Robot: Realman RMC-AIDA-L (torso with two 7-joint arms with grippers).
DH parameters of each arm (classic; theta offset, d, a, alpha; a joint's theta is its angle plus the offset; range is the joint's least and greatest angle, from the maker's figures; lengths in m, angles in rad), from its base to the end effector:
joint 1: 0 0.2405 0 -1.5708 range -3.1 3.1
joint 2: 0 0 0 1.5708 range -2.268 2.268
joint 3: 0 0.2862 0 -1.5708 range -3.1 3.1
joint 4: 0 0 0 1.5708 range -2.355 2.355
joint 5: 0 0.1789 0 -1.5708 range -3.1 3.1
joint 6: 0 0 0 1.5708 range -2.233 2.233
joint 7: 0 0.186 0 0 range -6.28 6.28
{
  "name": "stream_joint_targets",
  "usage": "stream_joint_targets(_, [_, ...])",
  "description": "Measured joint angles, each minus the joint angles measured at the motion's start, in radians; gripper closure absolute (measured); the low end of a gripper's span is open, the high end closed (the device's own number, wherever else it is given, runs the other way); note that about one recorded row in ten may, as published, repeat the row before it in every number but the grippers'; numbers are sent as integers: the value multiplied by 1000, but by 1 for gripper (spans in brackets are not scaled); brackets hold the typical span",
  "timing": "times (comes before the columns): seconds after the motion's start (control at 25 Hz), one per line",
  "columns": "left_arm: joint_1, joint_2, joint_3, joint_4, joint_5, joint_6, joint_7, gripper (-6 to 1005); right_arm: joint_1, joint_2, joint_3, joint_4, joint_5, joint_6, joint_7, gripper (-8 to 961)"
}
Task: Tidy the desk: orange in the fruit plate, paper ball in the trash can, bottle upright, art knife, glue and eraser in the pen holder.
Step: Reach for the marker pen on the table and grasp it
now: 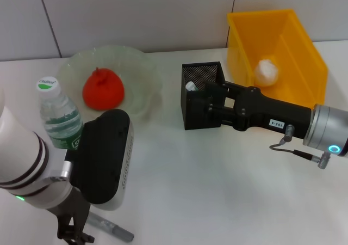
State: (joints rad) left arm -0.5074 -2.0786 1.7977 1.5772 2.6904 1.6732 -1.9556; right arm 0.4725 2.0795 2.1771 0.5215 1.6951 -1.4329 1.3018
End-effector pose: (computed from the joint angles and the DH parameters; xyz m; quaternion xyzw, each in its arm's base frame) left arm -0.2288 0.2859 -0.0795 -0.9364 0.1267 0.3266 0.0189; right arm 0.2236 0.3436 -0.0504 -0.8737 0.2450 0.3823 0.1749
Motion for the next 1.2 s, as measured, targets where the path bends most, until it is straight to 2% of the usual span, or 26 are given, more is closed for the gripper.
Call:
stream_joint_targets(0.92, [-32, 0, -23, -80, -13, -59, 51, 353, 16, 0, 1, -9, 0, 26, 19, 220])
stream_joint_targets(1.08, [-37, 0, -20, -105, -13, -61, 47, 412, 16, 0, 1, -18, 0, 26, 19, 220])
stream_joint_targets(1.2, [-42, -1, -10, -117, -15, -56, 42, 411, 14, 1, 1, -21, 0, 22, 19, 220])
